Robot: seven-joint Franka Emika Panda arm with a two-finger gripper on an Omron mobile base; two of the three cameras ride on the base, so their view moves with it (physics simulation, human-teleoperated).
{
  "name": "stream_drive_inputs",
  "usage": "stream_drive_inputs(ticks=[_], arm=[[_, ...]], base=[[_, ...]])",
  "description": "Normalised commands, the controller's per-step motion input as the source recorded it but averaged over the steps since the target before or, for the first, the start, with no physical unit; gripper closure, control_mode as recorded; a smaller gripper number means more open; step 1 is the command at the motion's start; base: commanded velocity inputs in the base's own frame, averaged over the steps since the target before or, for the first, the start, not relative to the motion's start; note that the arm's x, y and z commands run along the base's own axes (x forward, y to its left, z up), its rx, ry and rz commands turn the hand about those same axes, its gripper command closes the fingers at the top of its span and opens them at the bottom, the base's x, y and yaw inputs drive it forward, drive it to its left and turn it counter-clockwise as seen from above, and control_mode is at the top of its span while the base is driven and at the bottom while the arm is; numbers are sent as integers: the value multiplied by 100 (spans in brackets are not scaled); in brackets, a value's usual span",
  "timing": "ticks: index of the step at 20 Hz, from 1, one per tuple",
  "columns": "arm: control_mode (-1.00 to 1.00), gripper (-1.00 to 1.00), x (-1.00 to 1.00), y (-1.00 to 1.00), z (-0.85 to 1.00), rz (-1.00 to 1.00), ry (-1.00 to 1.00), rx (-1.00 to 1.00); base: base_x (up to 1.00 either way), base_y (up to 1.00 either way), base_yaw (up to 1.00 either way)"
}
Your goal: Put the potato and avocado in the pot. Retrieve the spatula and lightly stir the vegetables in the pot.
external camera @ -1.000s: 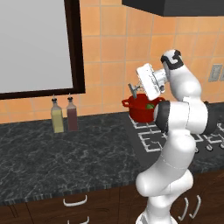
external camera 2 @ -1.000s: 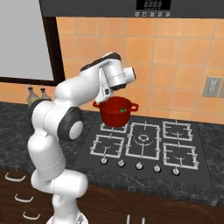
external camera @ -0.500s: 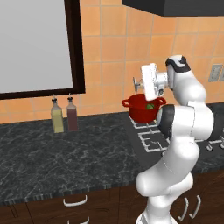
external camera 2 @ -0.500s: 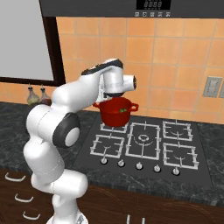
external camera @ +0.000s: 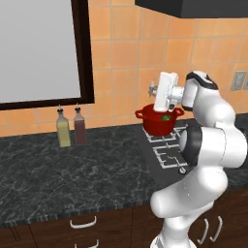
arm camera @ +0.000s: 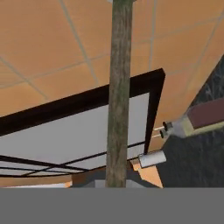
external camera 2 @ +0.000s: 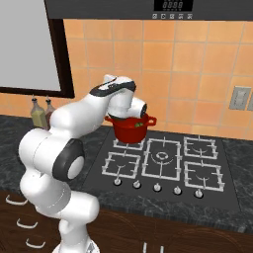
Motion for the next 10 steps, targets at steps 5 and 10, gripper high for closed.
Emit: stream_drive_inputs(ticks=[5,10], arm=[[-100,100,0,2,38,-21,-1,32],[-100,100,0,1,33,-18,0,33]], base=[[0,0,0],[0,0,0]])
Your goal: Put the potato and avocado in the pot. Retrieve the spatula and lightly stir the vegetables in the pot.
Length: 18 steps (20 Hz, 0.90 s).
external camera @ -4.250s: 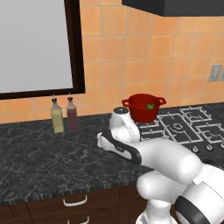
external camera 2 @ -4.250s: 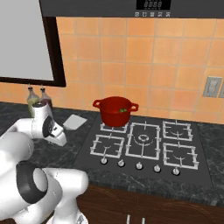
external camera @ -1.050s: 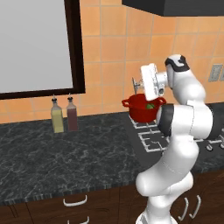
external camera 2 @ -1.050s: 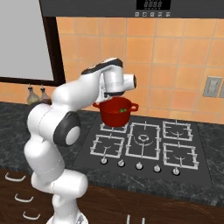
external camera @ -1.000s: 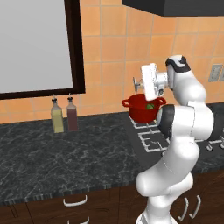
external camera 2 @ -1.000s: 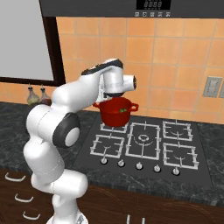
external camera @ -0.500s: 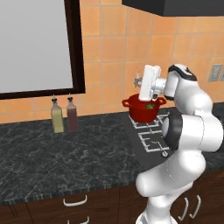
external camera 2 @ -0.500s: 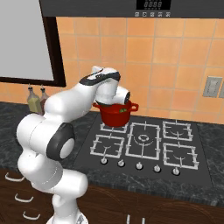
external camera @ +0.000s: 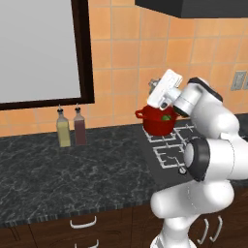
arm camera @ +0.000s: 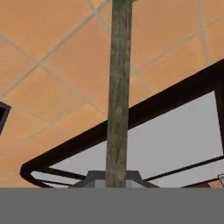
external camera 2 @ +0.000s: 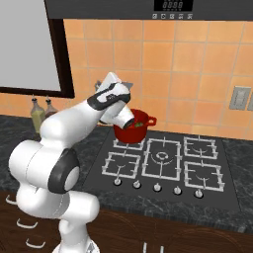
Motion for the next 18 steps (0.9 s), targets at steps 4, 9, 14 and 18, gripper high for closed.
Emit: stream_drive_inputs(ticks=[4,9,14,18], arm=[[-100,100,1,0,23,-15,6,32],[-100,100,0,-20,22,-1,9,31],[-100,100,0,-32,27,0,38,36],[-100,100,13,-48,11,0,41,32]], base=[[0,0,0],[0,0,0],[0,0,0],[0,0,0]])
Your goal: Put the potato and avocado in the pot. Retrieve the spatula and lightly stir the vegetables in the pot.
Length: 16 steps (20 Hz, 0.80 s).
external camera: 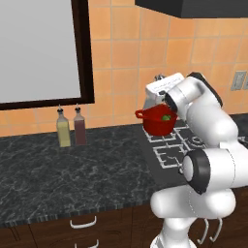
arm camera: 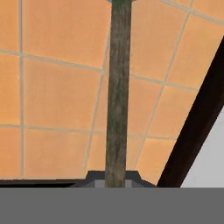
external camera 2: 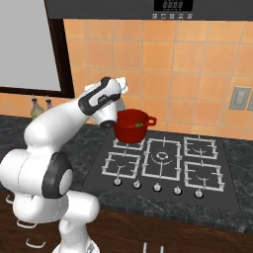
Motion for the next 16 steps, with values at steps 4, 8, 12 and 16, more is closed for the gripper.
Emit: stream_drive_inputs(ticks=[4,8,12,16], arm=[[-100,100,45,-11,0,1,4,5],[-100,100,27,-48,0,1,4,4],[-100,100,0,-50,0,4,0,0],[-100,100,6,-28,-15,6,3,1]], base=[[0,0,0],[0,0,0],[0,0,0],[0,0,0]])
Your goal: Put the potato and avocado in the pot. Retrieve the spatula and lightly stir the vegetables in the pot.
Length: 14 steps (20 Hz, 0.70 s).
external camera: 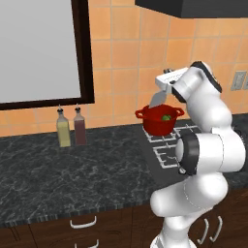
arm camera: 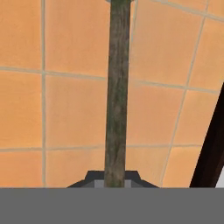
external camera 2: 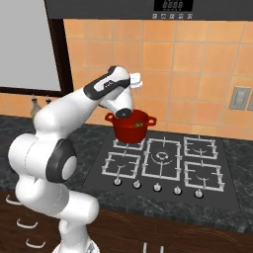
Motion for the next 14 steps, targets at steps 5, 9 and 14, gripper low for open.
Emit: stream_drive_inputs(ticks=[5,9,14], arm=[[-100,100,19,-23,-24,5,12,0],[-100,100,26,-21,-26,2,0,0],[-100,100,28,-4,-37,4,1,0]], base=[[0,0,0],[0,0,0],[0,0,0]])
